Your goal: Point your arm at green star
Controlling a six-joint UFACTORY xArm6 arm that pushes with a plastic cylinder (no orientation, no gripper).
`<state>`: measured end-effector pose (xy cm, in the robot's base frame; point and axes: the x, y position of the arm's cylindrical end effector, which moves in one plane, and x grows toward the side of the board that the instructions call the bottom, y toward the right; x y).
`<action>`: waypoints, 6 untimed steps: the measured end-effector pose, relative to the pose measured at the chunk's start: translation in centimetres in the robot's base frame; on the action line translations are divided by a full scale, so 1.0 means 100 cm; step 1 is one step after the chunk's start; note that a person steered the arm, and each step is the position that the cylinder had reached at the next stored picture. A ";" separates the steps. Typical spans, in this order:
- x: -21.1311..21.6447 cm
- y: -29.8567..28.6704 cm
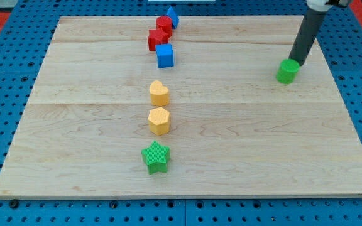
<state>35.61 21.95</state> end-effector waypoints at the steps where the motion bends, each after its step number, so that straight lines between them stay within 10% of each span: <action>1: 0.008 -0.001; 4: 0.002 -0.297; 6: 0.166 -0.367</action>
